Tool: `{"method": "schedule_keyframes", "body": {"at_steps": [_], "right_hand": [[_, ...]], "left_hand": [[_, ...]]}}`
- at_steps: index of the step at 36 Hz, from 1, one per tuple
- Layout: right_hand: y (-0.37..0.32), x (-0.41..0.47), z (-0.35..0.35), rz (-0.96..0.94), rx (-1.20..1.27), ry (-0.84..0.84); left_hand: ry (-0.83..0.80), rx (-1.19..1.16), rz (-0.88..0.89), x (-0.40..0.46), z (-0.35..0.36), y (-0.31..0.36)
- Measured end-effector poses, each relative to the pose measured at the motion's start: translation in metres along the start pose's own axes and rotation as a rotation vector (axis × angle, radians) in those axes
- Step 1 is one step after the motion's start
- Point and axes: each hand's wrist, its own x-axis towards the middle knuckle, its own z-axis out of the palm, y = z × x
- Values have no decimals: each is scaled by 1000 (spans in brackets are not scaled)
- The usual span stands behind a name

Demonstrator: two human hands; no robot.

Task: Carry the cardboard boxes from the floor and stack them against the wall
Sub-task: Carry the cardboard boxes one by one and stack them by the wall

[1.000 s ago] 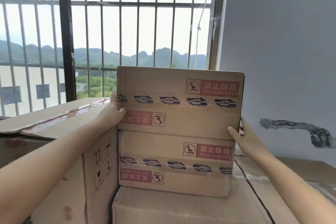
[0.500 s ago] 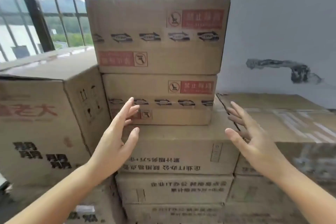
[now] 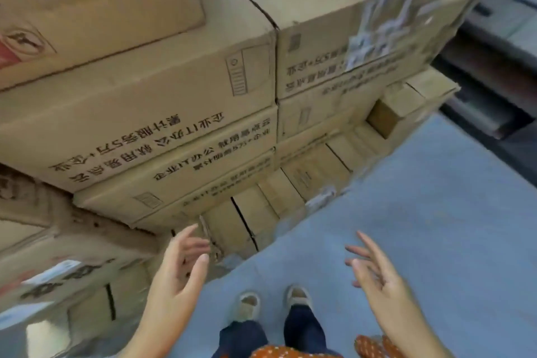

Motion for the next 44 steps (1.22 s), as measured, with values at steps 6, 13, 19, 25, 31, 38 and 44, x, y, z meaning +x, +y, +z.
{"method": "schedule_keyframes", "body": {"at_steps": [6,13,19,25,31,38,44], "right_hand": [[11,-60,30,135,117,286],[21,-140,61,272,312,645],[26,-216,86,381,559,947],[37,-278,102,438,639,1192],[64,-354,108,528,573,1377],[93,-469,95,546,582,1534],[121,-556,88,536,621,1715]], "left_hand": [[-254,22,-48,2,4,-13],[-526,67,-3,8,6,-19],[-792,110,24,-5,26,-5],[-977,107,84,-43,52,14],[-1170,164,243,-103,88,20],[-1327,172,348,-223,123,13],[-1498,229,456,-324,151,13]]}}
